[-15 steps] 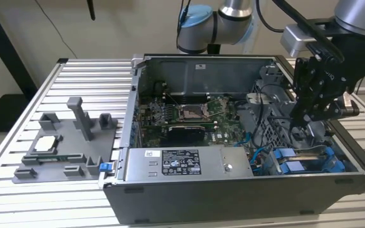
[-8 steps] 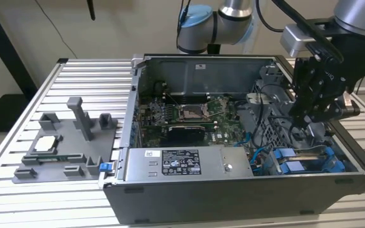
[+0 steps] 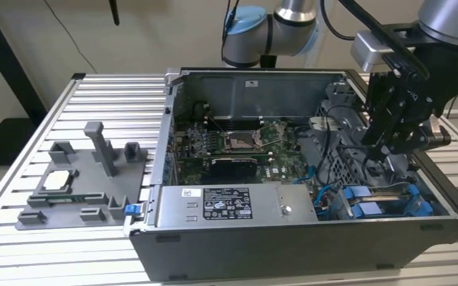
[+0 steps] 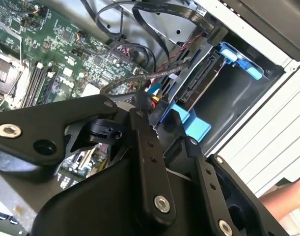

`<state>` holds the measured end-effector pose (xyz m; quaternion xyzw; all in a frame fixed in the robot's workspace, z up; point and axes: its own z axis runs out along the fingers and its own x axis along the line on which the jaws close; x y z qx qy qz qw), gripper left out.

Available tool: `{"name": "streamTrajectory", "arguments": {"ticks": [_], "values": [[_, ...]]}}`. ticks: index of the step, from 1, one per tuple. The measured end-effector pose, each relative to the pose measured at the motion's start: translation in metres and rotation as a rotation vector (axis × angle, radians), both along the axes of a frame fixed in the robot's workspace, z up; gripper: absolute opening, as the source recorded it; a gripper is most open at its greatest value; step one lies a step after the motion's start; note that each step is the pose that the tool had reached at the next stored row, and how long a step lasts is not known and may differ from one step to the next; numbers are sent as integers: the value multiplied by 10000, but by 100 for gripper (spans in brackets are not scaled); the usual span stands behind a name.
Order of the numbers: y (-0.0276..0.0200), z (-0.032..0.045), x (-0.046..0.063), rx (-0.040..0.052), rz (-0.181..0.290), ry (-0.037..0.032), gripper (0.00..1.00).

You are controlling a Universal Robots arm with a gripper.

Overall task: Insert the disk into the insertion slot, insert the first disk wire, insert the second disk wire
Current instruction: 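Insert the first disk wire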

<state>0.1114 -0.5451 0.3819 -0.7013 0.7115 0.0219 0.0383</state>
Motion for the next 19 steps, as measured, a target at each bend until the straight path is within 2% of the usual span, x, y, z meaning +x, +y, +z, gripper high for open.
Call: {"name": "streamTrajectory", "arguments": {"ticks": [1, 7, 10, 14, 19], "values": [[0, 0, 0, 1, 0, -2, 0], [-1, -1, 4, 8, 0, -8, 0], [-17, -3, 4, 7, 0, -8, 0], [-82, -11, 6, 9, 0, -8, 0], [-202, -21, 13, 9, 0, -8, 0]]}}
